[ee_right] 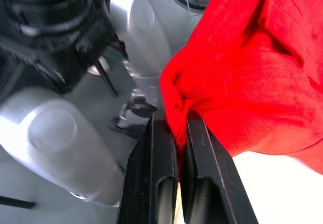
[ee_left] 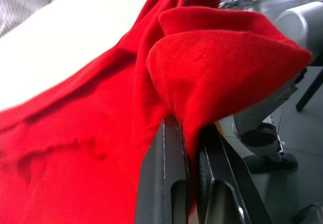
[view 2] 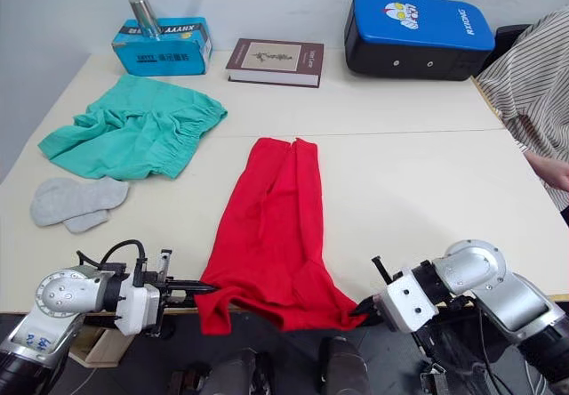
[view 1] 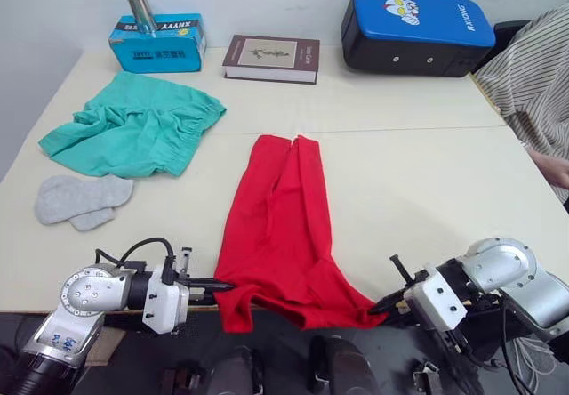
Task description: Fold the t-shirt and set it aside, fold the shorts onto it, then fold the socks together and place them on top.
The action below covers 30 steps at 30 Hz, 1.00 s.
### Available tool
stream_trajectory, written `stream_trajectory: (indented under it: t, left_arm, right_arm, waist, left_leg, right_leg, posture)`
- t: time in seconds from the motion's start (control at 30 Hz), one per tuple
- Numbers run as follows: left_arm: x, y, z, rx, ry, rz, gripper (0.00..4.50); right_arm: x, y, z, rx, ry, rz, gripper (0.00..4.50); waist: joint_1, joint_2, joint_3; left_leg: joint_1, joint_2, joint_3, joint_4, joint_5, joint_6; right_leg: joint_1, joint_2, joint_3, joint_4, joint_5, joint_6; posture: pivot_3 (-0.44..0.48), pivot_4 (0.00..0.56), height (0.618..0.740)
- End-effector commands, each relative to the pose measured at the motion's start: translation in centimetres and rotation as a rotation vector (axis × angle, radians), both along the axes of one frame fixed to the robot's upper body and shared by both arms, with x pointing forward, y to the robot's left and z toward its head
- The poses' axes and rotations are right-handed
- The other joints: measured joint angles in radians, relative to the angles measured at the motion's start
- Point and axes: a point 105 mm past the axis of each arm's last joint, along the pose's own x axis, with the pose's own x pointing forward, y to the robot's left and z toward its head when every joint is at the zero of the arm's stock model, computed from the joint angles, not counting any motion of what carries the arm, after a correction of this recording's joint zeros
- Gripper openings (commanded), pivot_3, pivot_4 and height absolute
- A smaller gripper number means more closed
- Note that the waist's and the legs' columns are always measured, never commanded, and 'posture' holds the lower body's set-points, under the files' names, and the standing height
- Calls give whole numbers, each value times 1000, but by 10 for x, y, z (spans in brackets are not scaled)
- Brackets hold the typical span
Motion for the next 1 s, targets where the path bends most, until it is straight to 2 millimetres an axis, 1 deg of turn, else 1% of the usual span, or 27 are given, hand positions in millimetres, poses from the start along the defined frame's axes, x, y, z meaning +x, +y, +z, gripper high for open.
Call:
stream_trajectory:
  t: [0.03, 0.13, 0.27, 0.4, 0.5, 0.6, 0.67, 0.77, 0.87, 1.0]
  left_arm:
    - [7, 24, 3, 67, -10, 109, 0]
    - [4, 30, 1, 82, 18, 142, 0]
    - [-6, 27, 2, 67, 75, 149, 0]
    - [-17, 25, 4, 48, 153, 151, 0]
    - [-26, 27, 5, 59, 204, 137, 0]
    - [-29, 27, 10, 39, 272, 148, 0]
    - [-22, 25, 19, -8, 325, 180, 0]
    - [-2, 27, 36, -103, 380, 243, 0]
    - [18, 29, 54, -154, 415, 273, 0]
    - [59, 35, 85, -267, 395, 330, 0]
  right_arm:
    - [-11, -10, 2, -121, 98, -60, 41]
    - [-22, -12, 2, -175, 183, -98, 41]
    - [-34, -9, 6, -204, 306, -151, 41]
    - [-36, -1, 15, -158, 353, -171, 41]
    - [-39, -1, 20, -156, 397, -180, 41]
    - [-40, 0, 27, -131, 433, -184, 41]
    - [-31, 2, 35, -87, 419, -199, 41]
    - [-8, 6, 50, -11, 396, -251, 41]
    - [14, 6, 64, 46, 382, -300, 41]
    - [61, 4, 87, 158, 299, -397, 41]
  waist:
    - [1, 1, 1]
    - [2, 1, 1]
    - [2, -1, 2]
    - [-2, -2, 3]
    - [-2, -2, 3]
    - [-2, -2, 4]
    - [-1, -3, 5]
    - [-1, -5, 7]
    - [-2, -5, 9]
    - [-2, -6, 10]
  left_leg:
    - [-1, 0, 0, 0, 0, 0]
    - [-2, 1, 0, 0, 0, 1]
    - [-2, 2, 0, 0, -1, 3]
    - [-3, 2, 0, 0, -4, 0]
    - [-3, 3, 0, 0, -4, -1]
    - [-3, 4, 0, 0, -4, -1]
    - [-3, 4, 0, 0, -4, -1]
    - [-3, 4, 0, 0, -3, -1]
    - [-4, 4, 0, 0, -2, -2]
    - [-5, 4, 1, 0, 5, -4]
  right_leg:
    - [-1, 0, 0, 0, 0, 0]
    - [-1, 1, 0, -1, -1, 0]
    - [-1, 1, 0, -3, -1, -1]
    - [-2, 2, 0, -3, -1, -1]
    - [-2, 3, 0, -3, -2, -2]
    - [-3, 4, 0, -3, -3, -2]
    - [-3, 5, 0, -3, -3, -2]
    - [-2, 5, 0, -3, -3, -2]
    - [-3, 5, 0, -3, -3, -2]
    - [-5, 5, 0, 1, -2, -2]
  posture:
    - [0, 150, 740]
    - [0, 150, 740]
    - [0, 150, 740]
    - [0, 150, 740]
    - [0, 150, 740]
    - [0, 150, 740]
    - [0, 150, 740]
    - [0, 150, 740]
    - [0, 150, 740]
    - [0, 150, 740]
